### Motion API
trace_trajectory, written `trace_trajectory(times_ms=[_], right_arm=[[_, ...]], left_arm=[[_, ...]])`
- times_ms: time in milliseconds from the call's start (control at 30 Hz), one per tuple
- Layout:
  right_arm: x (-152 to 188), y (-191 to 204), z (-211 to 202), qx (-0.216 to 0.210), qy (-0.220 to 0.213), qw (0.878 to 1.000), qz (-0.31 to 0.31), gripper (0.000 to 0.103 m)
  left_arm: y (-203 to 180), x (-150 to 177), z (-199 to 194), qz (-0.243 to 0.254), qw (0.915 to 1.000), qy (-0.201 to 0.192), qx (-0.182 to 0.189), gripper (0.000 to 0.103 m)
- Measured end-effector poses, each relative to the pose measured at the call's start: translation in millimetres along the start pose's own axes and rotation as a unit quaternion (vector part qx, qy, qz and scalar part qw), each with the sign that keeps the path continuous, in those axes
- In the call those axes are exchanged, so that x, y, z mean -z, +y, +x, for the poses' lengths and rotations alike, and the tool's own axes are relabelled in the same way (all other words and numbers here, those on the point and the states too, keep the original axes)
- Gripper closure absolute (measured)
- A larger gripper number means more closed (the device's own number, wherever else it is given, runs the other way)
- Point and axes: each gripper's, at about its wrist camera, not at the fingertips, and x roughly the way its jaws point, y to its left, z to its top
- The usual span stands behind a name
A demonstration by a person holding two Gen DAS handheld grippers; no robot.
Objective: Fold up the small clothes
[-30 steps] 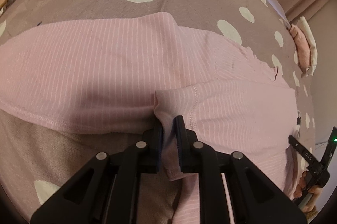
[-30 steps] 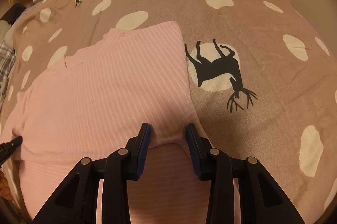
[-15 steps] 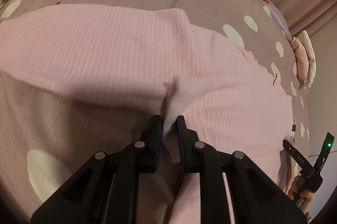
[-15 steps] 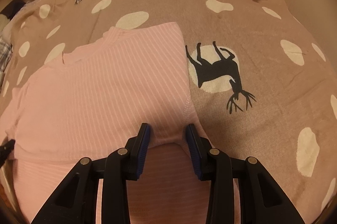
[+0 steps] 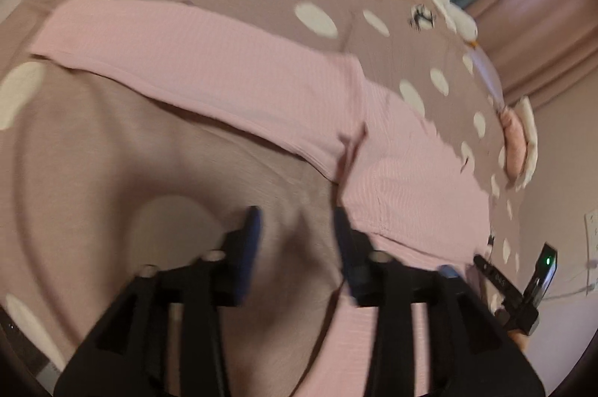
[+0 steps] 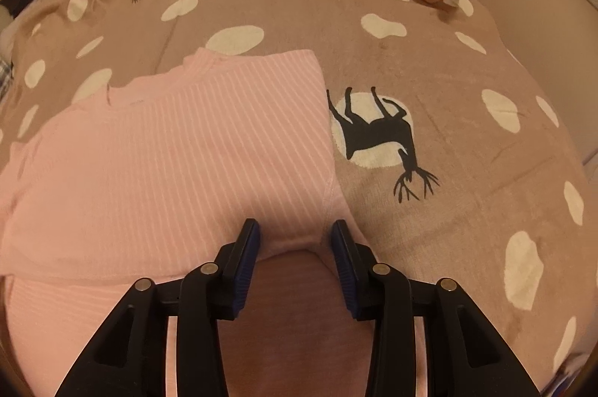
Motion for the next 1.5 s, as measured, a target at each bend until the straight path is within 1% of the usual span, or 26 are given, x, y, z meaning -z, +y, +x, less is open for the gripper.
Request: trace_trajectory(times_ms=[33, 100, 133, 167, 200, 233, 267, 333, 400, 433, 500, 567, 633, 700, 767, 867, 900, 1000, 1067, 1133, 1200, 1300, 1367, 1400, 1433, 1500], right_arm=[[1, -1, -5, -0.012, -0.003, 1.0, 0.005, 0.05], [3, -2, -19, -0.039, -0.017, 0.999, 0.015, 0.044], [3, -1, -30, -0.051, -0.026, 0.998, 0.017, 0.038], [4, 0, -39, -0.057, -0.036, 0.998, 0.016, 0.034], [5, 2, -48, -0.059, -0.047, 0.997, 0.014, 0.025], [6, 4, -60, -0.061, -0.065, 0.996, 0.012, 0.021], [7, 6, -73, -0.064, -0.085, 0.994, 0.008, 0.019], [10, 11, -95, -0.076, -0.112, 0.991, -0.002, 0.01], [14, 14, -113, -0.089, -0.133, 0.987, -0.006, 0.007], [18, 15, -123, -0.1, -0.148, 0.984, -0.01, 0.007], [23, 14, -135, -0.119, -0.161, 0.98, -0.013, 0.007], [26, 12, -145, -0.141, -0.166, 0.976, -0.007, 0.006], [26, 11, -150, -0.16, -0.161, 0.974, 0.004, 0.003], [28, 11, -157, -0.184, -0.16, 0.97, 0.012, 0.002], [32, 12, -166, -0.19, -0.169, 0.967, 0.015, 0.002], [37, 12, -173, -0.176, -0.184, 0.967, 0.022, 0.002], [39, 11, -174, -0.172, -0.187, 0.967, 0.025, 0.002], [40, 11, -170, -0.166, -0.182, 0.969, 0.032, 0.002], [40, 11, -166, -0.163, -0.173, 0.971, 0.031, 0.002], [42, 9, -166, -0.153, -0.172, 0.972, 0.034, 0.002], [43, 7, -166, -0.151, -0.174, 0.972, 0.04, 0.003], [43, 3, -164, -0.158, -0.169, 0.971, 0.054, 0.002], [44, 2, -161, -0.164, -0.162, 0.971, 0.06, 0.002], [44, 2, -159, -0.163, -0.157, 0.972, 0.062, 0.002], [44, 3, -158, -0.16, -0.152, 0.973, 0.062, 0.002], [46, 4, -155, -0.155, -0.146, 0.975, 0.06, 0.002]], left_arm=[[4, -2, -8, -0.007, 0.9999, -0.014, -0.005, 0.041], [13, -6, -24, -0.021, 0.9988, -0.042, -0.011, 0.037], [18, -9, -33, -0.031, 0.9978, -0.056, -0.015, 0.03], [23, -11, -39, -0.04, 0.9967, -0.069, -0.018, 0.026], [28, -14, -45, -0.048, 0.9952, -0.083, -0.022, 0.019], [34, -17, -50, -0.056, 0.9934, -0.096, -0.028, 0.013], [41, -20, -54, -0.063, 0.9918, -0.105, -0.037, 0.011], [53, -25, -58, -0.08, 0.9892, -0.113, -0.049, 0.01], [68, -30, -59, -0.101, 0.9867, -0.115, -0.053, 0.01], [74, -33, -60, -0.109, 0.9856, -0.118, -0.053, 0.01], [87, -39, -61, -0.125, 0.9824, -0.125, -0.06, 0.01], [98, -45, -63, -0.137, 0.9793, -0.131, -0.07, 0.01], [108, -49, -66, -0.147, 0.9766, -0.136, -0.079, 0.01], [120, -54, -67, -0.16, 0.9738, -0.139, -0.082, 0.011], [131, -57, -66, -0.173, 0.9713, -0.144, -0.078, 0.012], [147, -64, -61, -0.195, 0.9669, -0.143, -0.082, 0.013], [151, -66, -59, -0.2, 0.9659, -0.143, -0.081, 0.014], [166, -70, -45, -0.223, 0.9626, -0.133, -0.077, 0.028], [170, -72, -40, -0.227, 0.9611, -0.137, -0.076, 0.03], [171, -73, -40, -0.227, 0.9591, -0.151, -0.075, 0.03], [173, -77, -37, -0.23, 0.9579, -0.156, -0.074, 0.03], [174, -84, -31, -0.217, 0.9589, -0.168, -0.07, 0.03], [175, -87, -28, -0.216, 0.9574, -0.175, -0.077, 0.035], [175, -88, -28, -0.219, 0.9559, -0.179, -0.078, 0.043], [176, -90, -25, -0.224, 0.9548, -0.18, -0.076, 0.059], [180, -92, -20, -0.238, 0.9531, -0.174, -0.071, 0.083]])
